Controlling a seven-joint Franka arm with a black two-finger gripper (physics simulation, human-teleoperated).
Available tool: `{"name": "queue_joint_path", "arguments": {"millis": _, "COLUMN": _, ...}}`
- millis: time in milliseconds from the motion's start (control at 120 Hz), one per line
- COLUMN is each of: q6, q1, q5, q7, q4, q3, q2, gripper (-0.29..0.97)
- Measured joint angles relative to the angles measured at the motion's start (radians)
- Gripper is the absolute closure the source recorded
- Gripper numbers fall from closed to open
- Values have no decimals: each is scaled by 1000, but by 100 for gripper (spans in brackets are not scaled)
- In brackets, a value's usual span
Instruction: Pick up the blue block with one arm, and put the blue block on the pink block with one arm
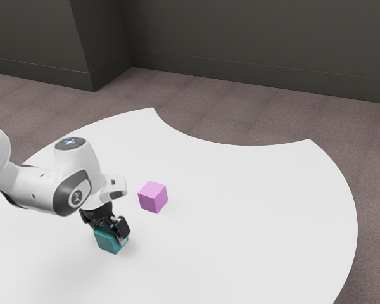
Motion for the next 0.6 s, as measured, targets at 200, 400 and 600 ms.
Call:
{"name": "queue_joint_path", "arguments": {"millis": 200, "q6": 10, "q1": -3, "q5": 14, "q7": -18, "q4": 13, "q3": -1, "q2": -4, "gripper": 33}}
{"name": "queue_joint_path", "arguments": {"millis": 400, "q6": 7, "q1": -7, "q5": 47, "q7": -48, "q4": 70, "q3": -3, "q2": -6, "gripper": 40}}
{"name": "queue_joint_path", "arguments": {"millis": 600, "q6": -51, "q1": -13, "q5": 114, "q7": -75, "q4": 290, "q3": -7, "q2": 62, "gripper": 40}}
